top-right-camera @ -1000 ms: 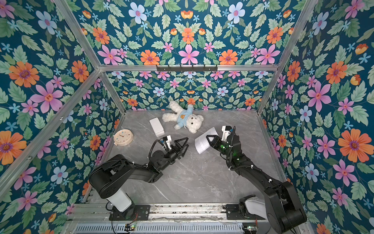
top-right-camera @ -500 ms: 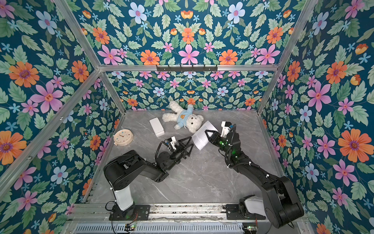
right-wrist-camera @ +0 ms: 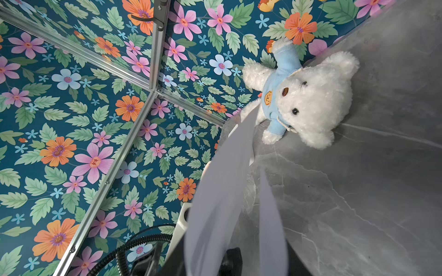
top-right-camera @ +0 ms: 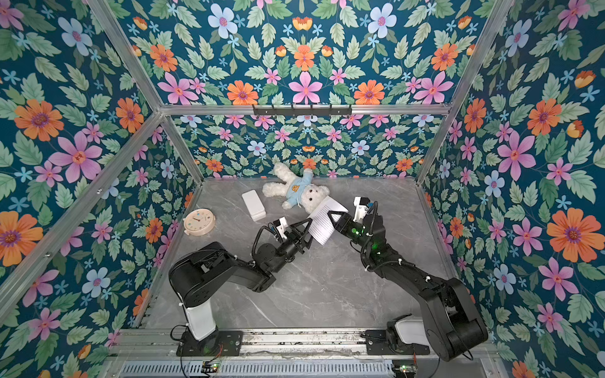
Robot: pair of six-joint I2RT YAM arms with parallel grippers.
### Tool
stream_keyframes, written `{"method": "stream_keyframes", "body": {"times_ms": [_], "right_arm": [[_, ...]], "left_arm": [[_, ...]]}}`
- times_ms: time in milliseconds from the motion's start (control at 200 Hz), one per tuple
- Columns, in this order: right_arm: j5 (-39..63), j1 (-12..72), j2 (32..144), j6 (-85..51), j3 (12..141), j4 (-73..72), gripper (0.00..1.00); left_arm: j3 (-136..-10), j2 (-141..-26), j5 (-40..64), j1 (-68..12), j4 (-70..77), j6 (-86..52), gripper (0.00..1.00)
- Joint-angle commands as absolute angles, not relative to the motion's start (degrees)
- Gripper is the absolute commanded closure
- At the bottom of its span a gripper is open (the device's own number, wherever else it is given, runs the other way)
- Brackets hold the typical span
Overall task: Fold the rectangular paper in half along the long edge
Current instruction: Pick up the paper from the center of the board.
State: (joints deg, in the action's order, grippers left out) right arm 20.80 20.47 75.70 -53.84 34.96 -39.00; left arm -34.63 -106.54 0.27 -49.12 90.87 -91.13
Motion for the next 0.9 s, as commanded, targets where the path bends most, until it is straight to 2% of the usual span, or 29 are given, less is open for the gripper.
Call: {"method": "stream_keyframes", "body": {"times_ms": [0,265,410,635,700,805,895], "right_arm": [[20.84,20.67,75.6,-54.67,34.99,-41.4,0.58],[20.13,20.92,75.94,-54.8,35.15,-40.79,0.58],[19.69,20.91,75.35,-54.58,34.74,-40.46,0.58],[18.37,20.37,71.73,-52.3,33.84,-36.08,0.5],[18.28,20.06,70.41,-51.0,33.75,-34.25,0.45],[17.6,18.86,67.6,-48.81,33.19,-30.88,0.29],[17.42,16.88,64.61,-46.69,32.63,-27.35,0.19]], "left_arm": [[-35.08,-106.7,0.79,-49.24,97.12,-91.29,0.32],[-35.62,-106.22,1.14,-49.31,96.64,-90.21,0.55],[-34.73,-106.12,0.71,-49.24,96.63,-89.45,0.72],[-33.74,-105.07,1.19,-49.0,94.31,-85.64,0.97],[-33.91,-104.23,2.02,-48.72,93.33,-83.97,1.0],[-33.71,-102.82,4.56,-47.39,91.87,-81.08,1.0],[-35.17,-101.66,11.9,-44.87,89.16,-78.12,1.0]]}}
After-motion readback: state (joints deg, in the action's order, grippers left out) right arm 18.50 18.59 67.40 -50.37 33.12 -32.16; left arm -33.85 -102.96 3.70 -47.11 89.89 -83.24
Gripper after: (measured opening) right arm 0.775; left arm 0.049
